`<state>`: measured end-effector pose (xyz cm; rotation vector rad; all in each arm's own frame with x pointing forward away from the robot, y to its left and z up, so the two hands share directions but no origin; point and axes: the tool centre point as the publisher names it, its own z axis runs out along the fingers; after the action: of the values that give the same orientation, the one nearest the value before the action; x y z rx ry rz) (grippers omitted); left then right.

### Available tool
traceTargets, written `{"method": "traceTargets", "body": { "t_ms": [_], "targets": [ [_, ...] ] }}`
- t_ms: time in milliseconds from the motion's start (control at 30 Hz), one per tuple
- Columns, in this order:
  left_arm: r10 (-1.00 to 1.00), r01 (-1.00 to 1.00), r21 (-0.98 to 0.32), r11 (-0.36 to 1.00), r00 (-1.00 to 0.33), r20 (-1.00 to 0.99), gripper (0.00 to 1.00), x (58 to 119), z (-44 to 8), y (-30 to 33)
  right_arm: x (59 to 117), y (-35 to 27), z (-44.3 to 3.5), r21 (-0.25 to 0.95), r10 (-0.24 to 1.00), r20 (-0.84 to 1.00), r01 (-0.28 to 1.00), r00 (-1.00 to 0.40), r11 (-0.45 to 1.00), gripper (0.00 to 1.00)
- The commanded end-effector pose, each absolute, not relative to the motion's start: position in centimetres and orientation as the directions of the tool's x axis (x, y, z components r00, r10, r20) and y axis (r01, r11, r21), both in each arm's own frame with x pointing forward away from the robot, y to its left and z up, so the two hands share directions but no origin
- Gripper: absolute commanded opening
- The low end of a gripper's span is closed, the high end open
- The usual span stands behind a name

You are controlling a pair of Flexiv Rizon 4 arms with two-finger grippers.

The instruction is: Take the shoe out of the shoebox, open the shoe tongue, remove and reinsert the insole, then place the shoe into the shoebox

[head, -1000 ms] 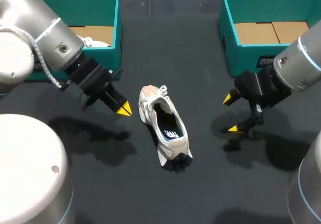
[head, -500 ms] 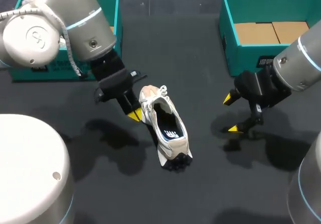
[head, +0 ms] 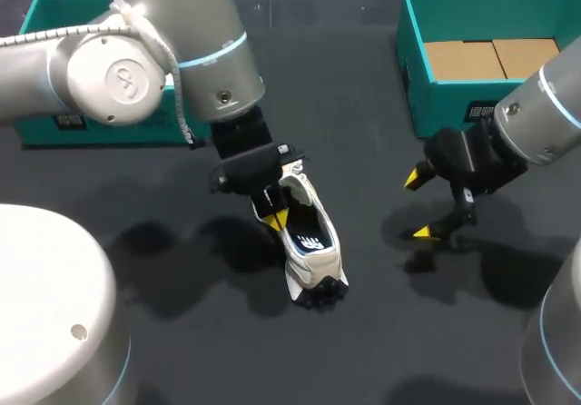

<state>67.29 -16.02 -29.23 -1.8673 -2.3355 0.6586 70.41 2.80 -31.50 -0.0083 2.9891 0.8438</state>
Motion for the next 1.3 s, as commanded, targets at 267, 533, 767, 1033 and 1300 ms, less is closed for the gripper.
{"method": "traceTargets", "body": {
  "t_ms": [267,533,767,1033,1300],
  "targets": [
    [0.972,0.921,-0.354,0.162,-0.211,-0.104,0.00,67.1,-32.5,-19.6,69.3,-0.9,-31.2,0.511,0.049,-0.032,0.025,-0.998,0.859,1.00],
    [0.979,0.928,-0.335,0.161,-0.194,-0.068,0.00,66.7,-33.9,-19.8,69.3,-1.0,-31.2,0.511,0.049,-0.030,0.027,-0.998,0.859,1.00],
    [0.977,0.925,-0.332,0.183,-0.207,-0.040,0.00,66.7,-36.0,-20.1,69.3,-1.0,-31.2,0.511,0.049,-0.030,0.027,-0.998,0.859,1.00],
    [0.969,0.918,-0.357,0.172,-0.223,-0.106,0.00,67.0,-34.1,-19.6,69.3,-1.0,-31.2,0.511,0.049,-0.030,0.027,-0.998,0.859,1.00],
    [0.988,0.926,-0.349,0.147,-0.153,0.008,0.00,65.9,-36.6,-20.3,69.3,-1.0,-31.2,0.511,0.049,-0.030,0.027,-0.998,0.859,1.00]
  ]
}}
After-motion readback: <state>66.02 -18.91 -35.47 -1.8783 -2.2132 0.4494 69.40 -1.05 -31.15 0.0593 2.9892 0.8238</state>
